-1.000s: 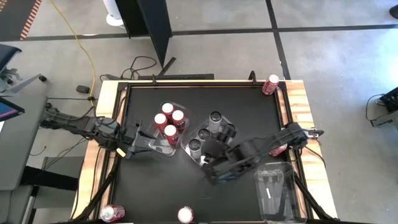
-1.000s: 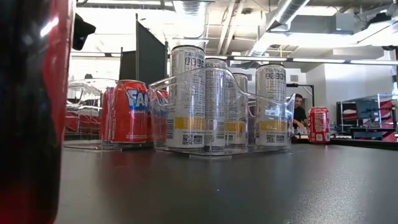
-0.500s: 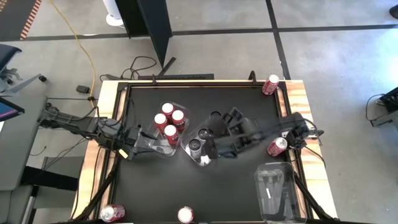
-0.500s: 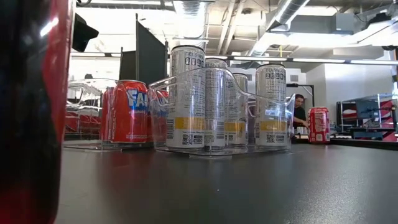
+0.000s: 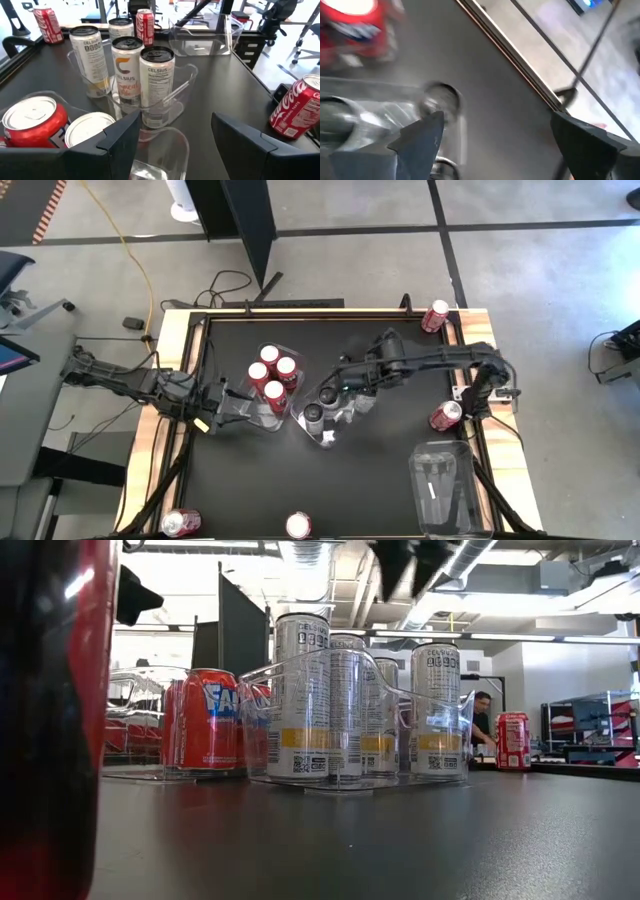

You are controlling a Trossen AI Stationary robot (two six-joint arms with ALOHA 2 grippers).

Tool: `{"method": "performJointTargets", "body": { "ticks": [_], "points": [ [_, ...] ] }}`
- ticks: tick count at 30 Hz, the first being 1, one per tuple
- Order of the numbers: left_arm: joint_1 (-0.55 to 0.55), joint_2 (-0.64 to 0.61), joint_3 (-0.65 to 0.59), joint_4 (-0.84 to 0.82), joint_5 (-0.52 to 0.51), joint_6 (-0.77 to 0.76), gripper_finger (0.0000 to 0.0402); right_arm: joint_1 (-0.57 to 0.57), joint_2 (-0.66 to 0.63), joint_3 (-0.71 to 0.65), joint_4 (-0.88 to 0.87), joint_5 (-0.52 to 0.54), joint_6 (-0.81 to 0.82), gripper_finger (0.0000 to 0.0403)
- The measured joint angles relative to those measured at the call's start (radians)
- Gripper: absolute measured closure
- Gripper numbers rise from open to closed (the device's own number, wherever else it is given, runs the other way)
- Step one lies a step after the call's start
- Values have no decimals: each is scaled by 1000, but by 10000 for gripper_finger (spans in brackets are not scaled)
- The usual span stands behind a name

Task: Sort soda cans
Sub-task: Put the red soda can into the right transparent bin

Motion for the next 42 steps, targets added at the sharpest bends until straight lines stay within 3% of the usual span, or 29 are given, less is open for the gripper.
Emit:
{"method": "performJointTargets", "body": {
  "ticks": [8, 15, 21, 26, 29, 36, 42],
  "points": [
    [0, 0, 0, -13, -1, -8, 162, -13, -369, -456, 52, -5, 282, 17],
    [0, 0, 0, -13, -5, -8, 162, 148, -610, -722, 142, -86, 485, 27],
    [0, 0, 0, -12, -8, -9, 162, 337, -691, -801, 86, -171, 708, 30],
    [0, 0, 0, -7, -42, -24, 162, 450, -700, -835, -1, -383, 973, 30],
    [0, 0, 0, -7, -49, -23, 162, 507, -718, -852, 2, -420, 1135, 30],
    [0, 0, 0, 0, -48, -16, 162, 541, -702, -853, 0, -452, 1373, 21],
    [0, 0, 0, -8, -43, -4, 162, 516, -657, -853, -2, -527, 1419, 6]
  ]
}}
